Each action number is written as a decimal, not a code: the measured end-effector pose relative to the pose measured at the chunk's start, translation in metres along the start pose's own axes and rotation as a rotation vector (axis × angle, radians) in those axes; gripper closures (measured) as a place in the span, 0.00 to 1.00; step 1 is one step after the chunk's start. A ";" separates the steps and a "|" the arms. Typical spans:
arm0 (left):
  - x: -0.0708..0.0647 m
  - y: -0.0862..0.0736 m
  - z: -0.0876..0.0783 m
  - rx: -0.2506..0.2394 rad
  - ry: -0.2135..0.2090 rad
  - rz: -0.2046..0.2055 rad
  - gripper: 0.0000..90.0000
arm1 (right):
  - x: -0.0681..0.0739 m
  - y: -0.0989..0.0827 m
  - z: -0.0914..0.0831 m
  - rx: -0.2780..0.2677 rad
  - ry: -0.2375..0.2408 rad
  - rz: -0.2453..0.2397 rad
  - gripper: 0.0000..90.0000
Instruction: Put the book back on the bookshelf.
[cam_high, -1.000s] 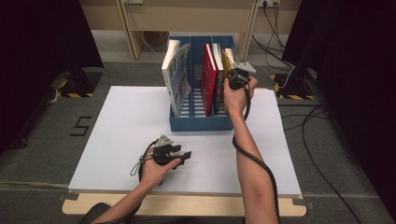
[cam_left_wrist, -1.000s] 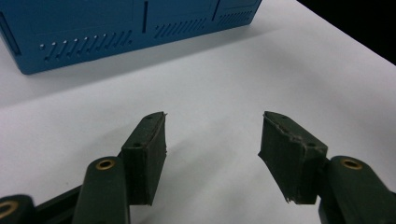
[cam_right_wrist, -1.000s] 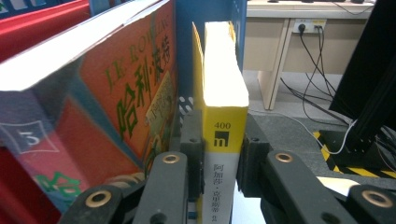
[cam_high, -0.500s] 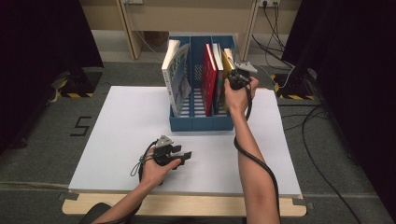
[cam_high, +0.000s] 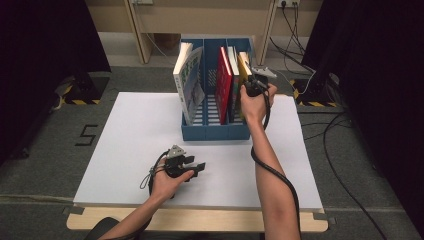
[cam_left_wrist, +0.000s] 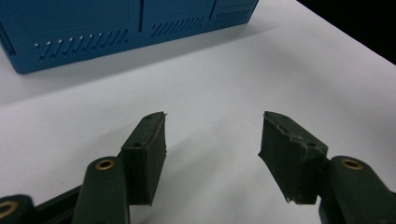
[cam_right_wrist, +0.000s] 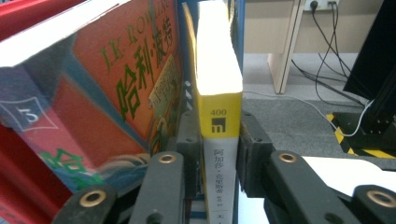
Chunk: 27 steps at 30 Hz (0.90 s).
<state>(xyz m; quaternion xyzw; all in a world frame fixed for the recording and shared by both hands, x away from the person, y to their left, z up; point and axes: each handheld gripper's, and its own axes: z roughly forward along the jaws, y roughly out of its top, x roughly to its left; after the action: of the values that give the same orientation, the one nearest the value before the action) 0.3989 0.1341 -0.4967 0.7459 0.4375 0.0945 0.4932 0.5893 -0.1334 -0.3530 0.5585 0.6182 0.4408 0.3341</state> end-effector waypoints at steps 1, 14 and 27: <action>0.000 0.000 0.000 -0.001 0.001 0.000 0.44 | 0.001 0.000 0.000 0.001 -0.005 -0.003 0.84; 0.002 0.001 -0.002 -0.006 0.005 -0.002 0.44 | 0.007 -0.001 0.000 -0.009 -0.002 -0.039 0.84; 0.001 0.000 -0.002 -0.001 0.006 -0.002 0.44 | 0.002 -0.005 -0.006 -0.012 0.009 -0.042 0.76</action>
<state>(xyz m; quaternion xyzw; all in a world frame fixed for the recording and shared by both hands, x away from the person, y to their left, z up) 0.3989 0.1361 -0.4959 0.7450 0.4398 0.0964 0.4922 0.5813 -0.1325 -0.3546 0.5415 0.6285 0.4400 0.3438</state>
